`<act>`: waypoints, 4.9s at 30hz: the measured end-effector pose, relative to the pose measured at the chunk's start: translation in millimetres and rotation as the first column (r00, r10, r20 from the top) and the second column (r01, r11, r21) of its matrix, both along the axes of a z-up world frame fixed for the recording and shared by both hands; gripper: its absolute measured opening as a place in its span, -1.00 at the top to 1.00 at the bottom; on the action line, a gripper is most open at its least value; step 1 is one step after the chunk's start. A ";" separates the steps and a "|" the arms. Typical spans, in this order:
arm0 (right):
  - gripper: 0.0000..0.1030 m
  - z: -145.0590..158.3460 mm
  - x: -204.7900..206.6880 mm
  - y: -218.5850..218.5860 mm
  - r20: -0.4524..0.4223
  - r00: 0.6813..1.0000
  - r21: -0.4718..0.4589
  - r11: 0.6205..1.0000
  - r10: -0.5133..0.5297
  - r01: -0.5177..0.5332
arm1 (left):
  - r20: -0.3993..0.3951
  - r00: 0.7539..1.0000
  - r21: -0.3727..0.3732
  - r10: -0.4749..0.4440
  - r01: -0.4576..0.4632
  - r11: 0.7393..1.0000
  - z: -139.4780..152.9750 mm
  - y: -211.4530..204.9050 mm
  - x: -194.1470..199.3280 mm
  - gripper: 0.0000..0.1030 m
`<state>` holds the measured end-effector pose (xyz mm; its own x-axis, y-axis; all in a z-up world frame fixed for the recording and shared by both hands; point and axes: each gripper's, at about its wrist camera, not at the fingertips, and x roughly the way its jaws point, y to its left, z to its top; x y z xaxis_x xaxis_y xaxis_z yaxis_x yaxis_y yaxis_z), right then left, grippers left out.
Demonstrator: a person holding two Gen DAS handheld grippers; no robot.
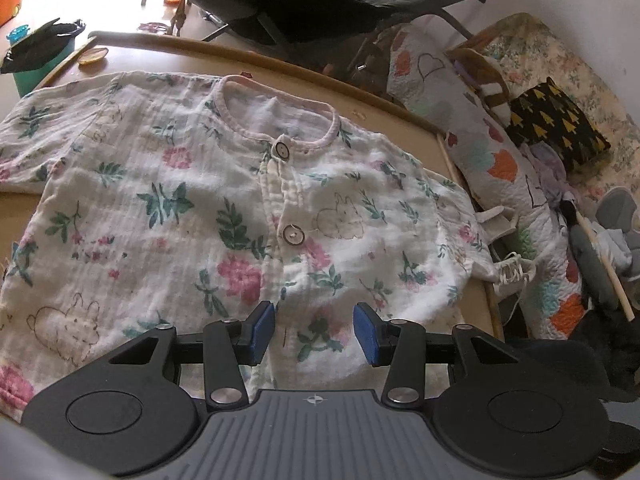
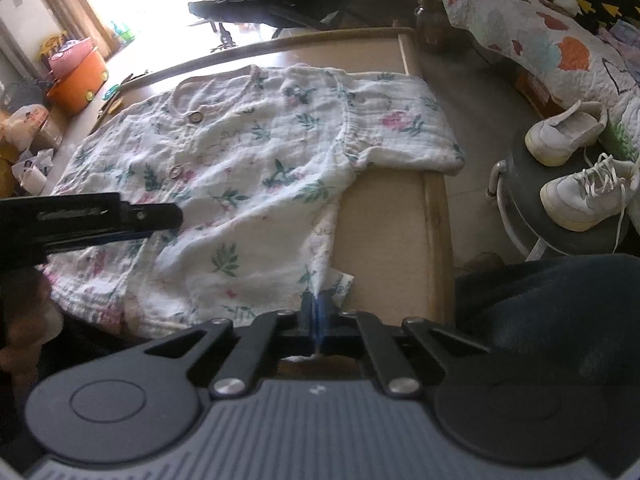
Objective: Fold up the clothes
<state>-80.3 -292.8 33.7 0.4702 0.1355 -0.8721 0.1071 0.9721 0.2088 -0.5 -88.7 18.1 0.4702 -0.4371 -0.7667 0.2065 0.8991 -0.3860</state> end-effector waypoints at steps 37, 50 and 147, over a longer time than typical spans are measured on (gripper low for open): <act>0.53 7.4 35.7 74.2 0.079 0.961 -0.221 0.945 0.265 -0.242 | 0.016 0.960 0.017 0.280 -0.281 0.960 22.8 129.6 -38.6 -0.23; 0.37 -10.8 23.3 68.3 0.078 0.963 -0.206 0.949 0.259 -0.239 | 0.015 0.943 -0.023 0.333 -0.333 0.943 29.5 136.6 -41.3 -0.23; -0.40 -17.5 18.7 63.5 0.113 0.953 -0.214 0.944 0.281 -0.253 | 0.224 0.789 -0.107 0.571 -0.563 0.820 18.6 188.3 63.0 0.82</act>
<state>-61.6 -229.3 16.2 0.5594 0.1076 -0.8219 -0.1787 0.9839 0.0071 62.5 99.6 36.7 0.8048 -0.0576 -0.5907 -0.2487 0.8710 -0.4238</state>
